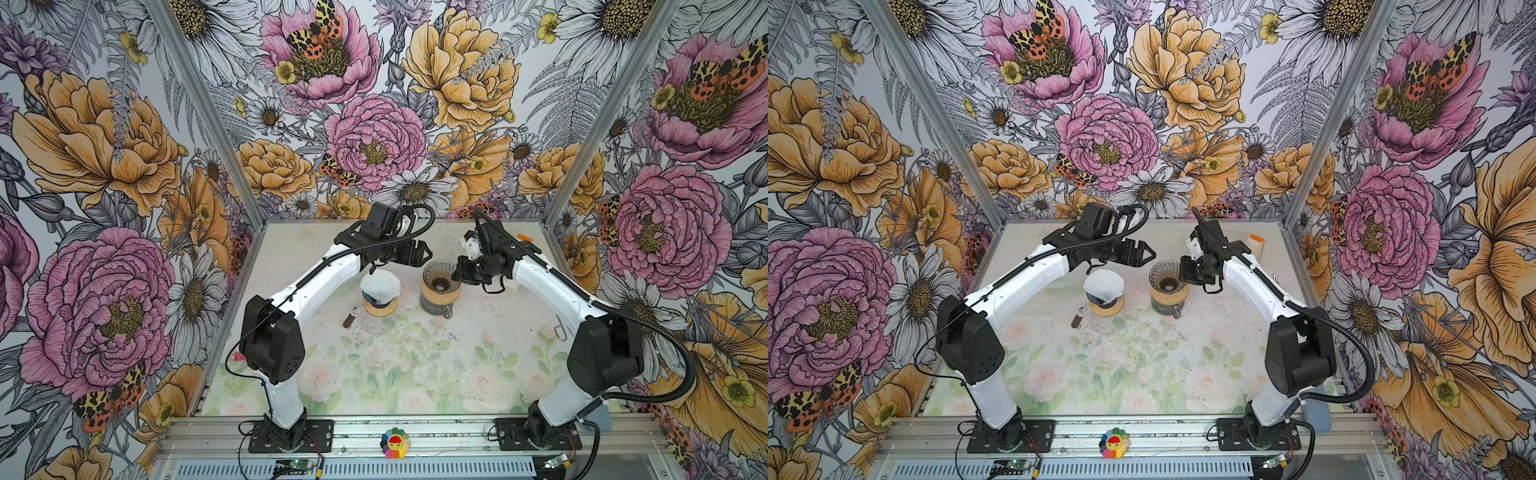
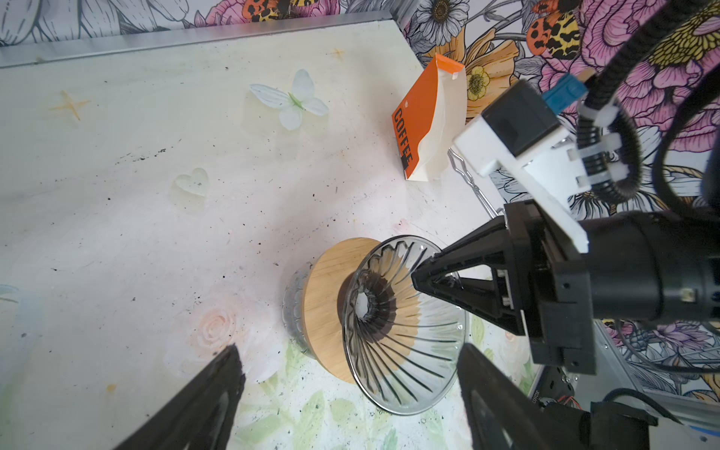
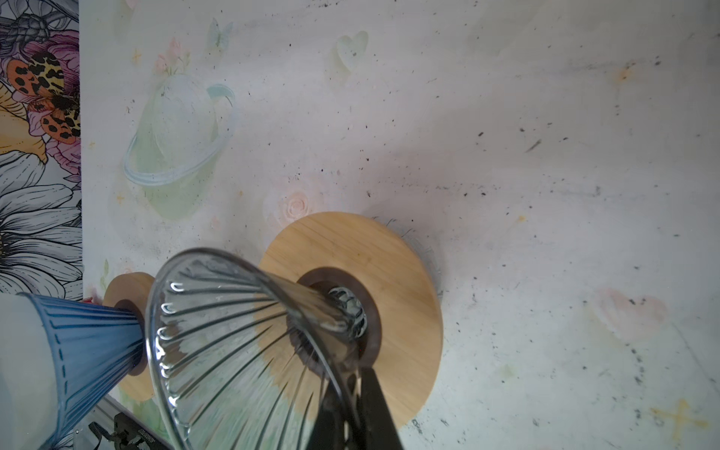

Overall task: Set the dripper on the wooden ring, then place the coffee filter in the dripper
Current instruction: 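Lower the glass dripper into the wooden ring hole with the right gripper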

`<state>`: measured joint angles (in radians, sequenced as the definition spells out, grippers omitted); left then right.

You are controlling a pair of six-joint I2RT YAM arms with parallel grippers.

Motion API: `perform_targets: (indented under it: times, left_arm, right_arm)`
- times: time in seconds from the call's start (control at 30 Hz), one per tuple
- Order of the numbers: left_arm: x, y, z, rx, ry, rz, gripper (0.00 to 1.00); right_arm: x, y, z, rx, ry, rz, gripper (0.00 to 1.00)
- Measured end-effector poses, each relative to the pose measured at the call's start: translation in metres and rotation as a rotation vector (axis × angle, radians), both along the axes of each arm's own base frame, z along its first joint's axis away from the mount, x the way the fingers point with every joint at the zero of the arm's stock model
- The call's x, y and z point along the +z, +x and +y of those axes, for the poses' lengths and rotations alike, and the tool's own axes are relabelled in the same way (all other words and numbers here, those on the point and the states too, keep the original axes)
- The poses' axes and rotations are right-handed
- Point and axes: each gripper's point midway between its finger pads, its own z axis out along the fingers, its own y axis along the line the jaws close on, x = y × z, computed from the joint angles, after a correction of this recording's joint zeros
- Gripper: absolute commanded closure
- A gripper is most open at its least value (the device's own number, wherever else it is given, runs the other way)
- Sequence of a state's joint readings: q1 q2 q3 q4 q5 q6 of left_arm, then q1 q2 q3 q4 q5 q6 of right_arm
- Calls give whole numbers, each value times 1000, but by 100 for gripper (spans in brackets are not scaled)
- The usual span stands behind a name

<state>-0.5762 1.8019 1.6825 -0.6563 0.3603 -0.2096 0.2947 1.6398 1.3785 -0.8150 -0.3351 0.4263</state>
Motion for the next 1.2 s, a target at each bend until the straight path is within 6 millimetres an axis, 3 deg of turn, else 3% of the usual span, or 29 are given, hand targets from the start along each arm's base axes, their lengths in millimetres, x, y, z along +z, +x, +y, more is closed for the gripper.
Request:
perform_targets:
  times: [0.27, 0.47, 0.7, 0.9, 1.2]
  left_arm:
    - [-30, 0, -14, -31, 37, 73, 20]
    - [-34, 2, -19, -38, 51, 92, 24]
    - [-29, -4, -26, -49, 57, 83, 28]
    - [-32, -9, -29, -54, 69, 95, 38]
    - [-32, -10, -28, -52, 69, 99, 52]
  right_arm:
    - [0, -6, -9, -4, -20, 31, 79]
    - [21, 3, -7, 5, -16, -23, 68]
    - [38, 7, -14, -2, -51, -92, 69]
    - [49, -3, -25, -12, -87, -148, 73]
    - [36, -11, -24, 24, -103, -133, 78]
